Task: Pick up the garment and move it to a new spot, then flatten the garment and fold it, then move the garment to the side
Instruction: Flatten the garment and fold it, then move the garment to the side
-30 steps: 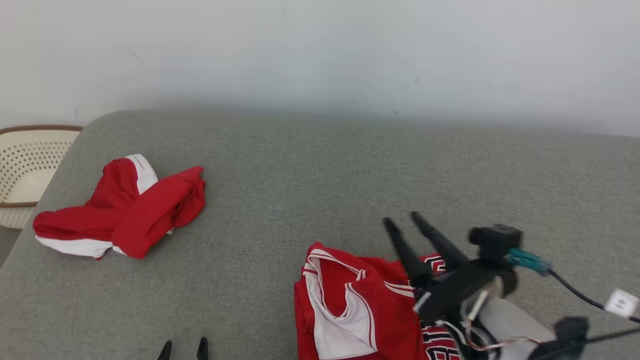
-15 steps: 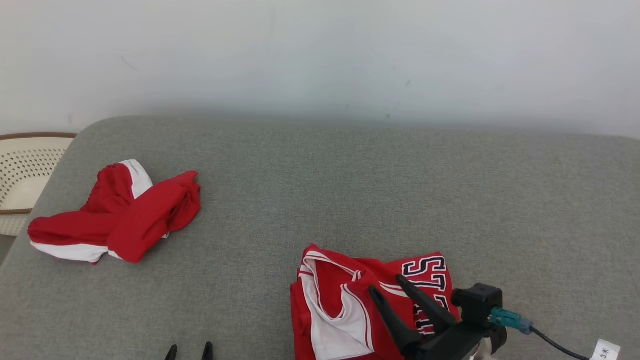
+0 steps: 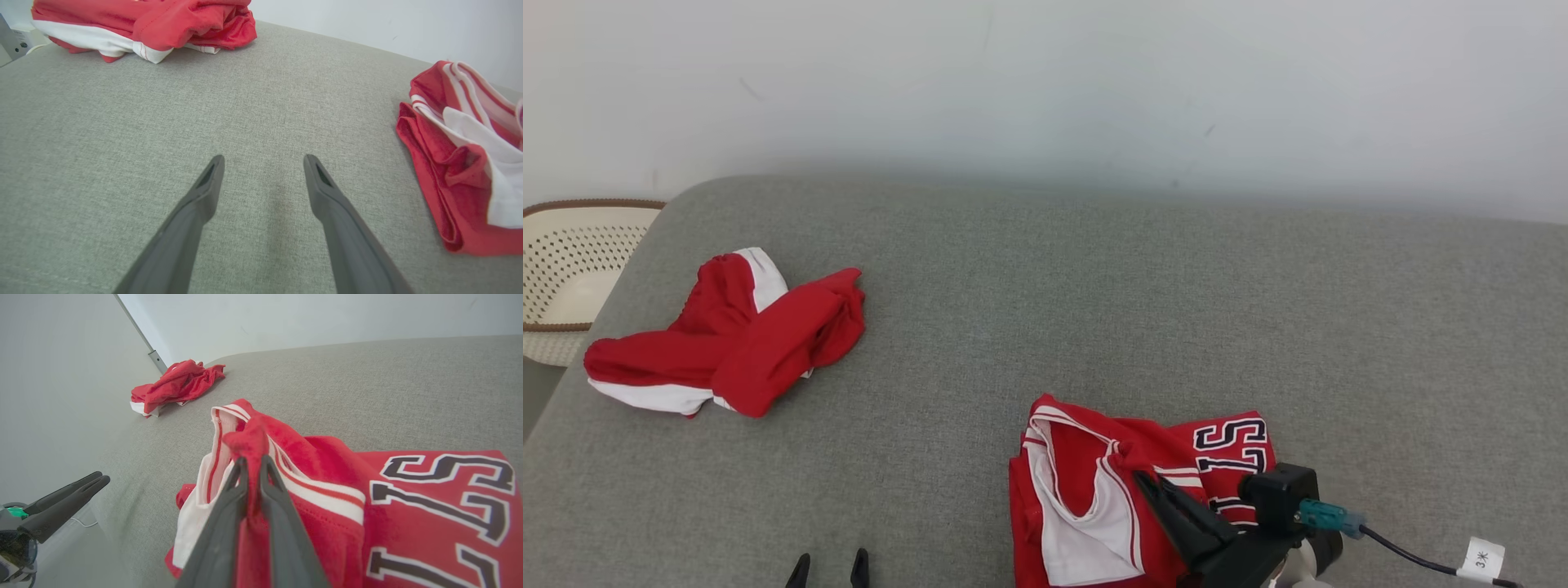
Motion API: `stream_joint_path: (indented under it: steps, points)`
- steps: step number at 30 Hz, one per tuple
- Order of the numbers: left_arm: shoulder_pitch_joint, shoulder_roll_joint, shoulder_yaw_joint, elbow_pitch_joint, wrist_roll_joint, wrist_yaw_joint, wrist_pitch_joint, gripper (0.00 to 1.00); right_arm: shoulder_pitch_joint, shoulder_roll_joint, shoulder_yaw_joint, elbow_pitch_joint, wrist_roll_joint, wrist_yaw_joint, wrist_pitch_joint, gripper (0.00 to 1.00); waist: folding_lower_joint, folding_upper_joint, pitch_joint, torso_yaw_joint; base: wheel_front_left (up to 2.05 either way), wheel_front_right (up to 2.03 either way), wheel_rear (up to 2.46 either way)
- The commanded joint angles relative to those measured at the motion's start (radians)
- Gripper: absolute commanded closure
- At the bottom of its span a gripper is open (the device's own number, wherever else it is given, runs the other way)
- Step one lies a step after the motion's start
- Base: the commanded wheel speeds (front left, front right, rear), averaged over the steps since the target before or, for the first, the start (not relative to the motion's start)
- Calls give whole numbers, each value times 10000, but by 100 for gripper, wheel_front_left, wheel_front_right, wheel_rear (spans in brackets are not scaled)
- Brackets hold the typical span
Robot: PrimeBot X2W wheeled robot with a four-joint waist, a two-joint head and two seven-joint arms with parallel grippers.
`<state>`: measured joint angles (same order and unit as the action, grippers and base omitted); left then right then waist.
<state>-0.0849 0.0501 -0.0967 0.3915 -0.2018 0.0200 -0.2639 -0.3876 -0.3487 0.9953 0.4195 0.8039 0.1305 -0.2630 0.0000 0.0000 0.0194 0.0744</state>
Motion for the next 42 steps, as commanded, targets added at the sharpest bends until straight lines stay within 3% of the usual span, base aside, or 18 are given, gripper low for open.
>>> stream_joint_path:
  steps: [1,5,11,13,14,22,26,32,42]
  points:
    - [-55,9,30,-41,-55,25,-6,0,-226,64,77,-43,-48,3,11,100,0,0,60,23,0,0,0]
    - [-134,9,30,-125,-36,26,-6,0,-347,21,600,-524,-9,3,1,100,0,0,126,27,0,0,0]
    - [-111,9,79,-45,-50,-22,-6,0,-707,-488,2393,-1620,578,1,194,100,0,0,117,-5,0,0,0]
    - [-132,9,101,-24,-44,-42,-6,0,-752,-617,2690,-1916,980,3,409,51,0,0,128,-18,0,0,0]
    - [-142,9,112,-18,-34,-47,-6,0,-781,-666,2786,-2071,1105,3,521,0,0,0,132,-26,0,0,0]
    - [-131,9,179,-23,13,-35,-6,0,-1065,-1292,2858,-2917,1962,1,490,0,0,0,173,-194,0,0,0]
    - [-76,11,140,-41,-2,45,-6,0,-1253,-1533,1934,-1473,1611,1,43,0,0,0,159,-368,0,0,0]
    - [-169,9,64,-133,31,40,-6,0,-685,-903,-251,493,893,3,-7,0,0,0,270,-420,0,0,0]
    - [-381,9,-42,-192,207,-68,-6,0,126,-326,-1454,2032,290,3,-10,0,0,0,647,-84,0,0,0]
